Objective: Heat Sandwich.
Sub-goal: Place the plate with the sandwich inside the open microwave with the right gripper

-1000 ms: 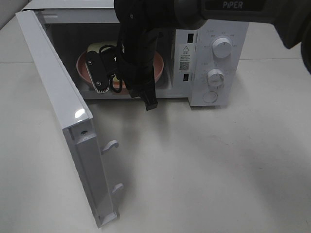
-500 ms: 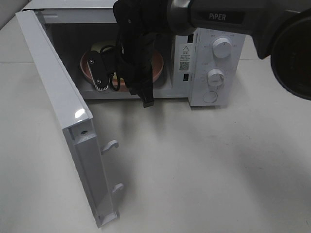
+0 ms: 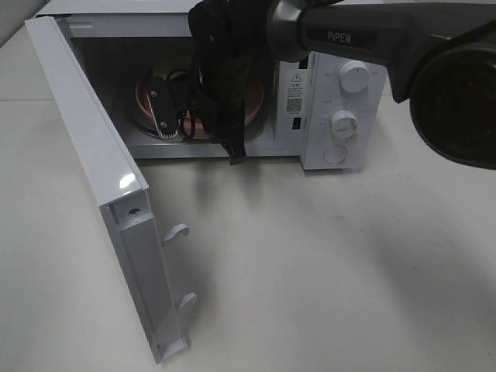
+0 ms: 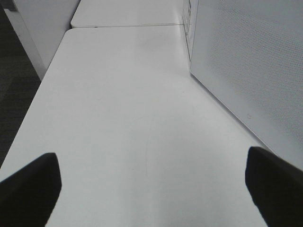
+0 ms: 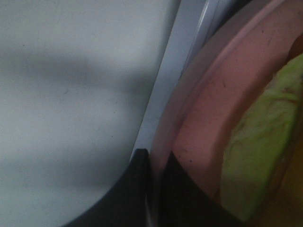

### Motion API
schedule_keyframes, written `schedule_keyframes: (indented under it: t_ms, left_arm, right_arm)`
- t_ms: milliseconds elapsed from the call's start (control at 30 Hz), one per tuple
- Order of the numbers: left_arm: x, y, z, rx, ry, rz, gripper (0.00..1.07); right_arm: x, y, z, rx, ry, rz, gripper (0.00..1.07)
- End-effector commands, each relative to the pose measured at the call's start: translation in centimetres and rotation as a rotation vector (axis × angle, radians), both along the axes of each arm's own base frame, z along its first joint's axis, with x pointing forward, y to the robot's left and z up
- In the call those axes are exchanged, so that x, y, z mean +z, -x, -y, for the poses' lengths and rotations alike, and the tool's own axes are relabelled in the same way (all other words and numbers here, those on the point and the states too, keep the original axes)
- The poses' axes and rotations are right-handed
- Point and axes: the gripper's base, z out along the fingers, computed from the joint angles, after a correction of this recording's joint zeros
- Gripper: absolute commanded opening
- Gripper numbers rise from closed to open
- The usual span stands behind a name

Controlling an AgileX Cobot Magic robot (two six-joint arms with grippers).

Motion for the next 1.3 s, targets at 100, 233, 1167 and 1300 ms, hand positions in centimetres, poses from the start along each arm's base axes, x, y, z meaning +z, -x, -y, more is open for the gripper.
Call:
schedule_keyframes:
  t_ms: [100,233,1167,1300]
  left_arm:
    - [-0.05,-0.07,0.05,-0.004,0.003,0.000,1.06]
    - [-0.05,-0.07,0.05,-0.004,0.003,0.000,1.06]
    - [-0.05,-0.07,0.05,-0.004,0.003,0.000,1.06]
    - [-0.05,-0.07,0.05,-0.004,0.003,0.000,1.06]
  right_arm:
    - [0.53,-0.56,-0.24,0.012,-0.025,0.052,0.05]
    - [0.48,-0.63,-0.15,0.011,-0.023,0.053,0.06]
    - [0.97,-0.88,-0.39,-0.152,-0.144,0.077,0.72]
    - [1.04,-0.84,-0.35,-0.159,-0.147,0.076,0.72]
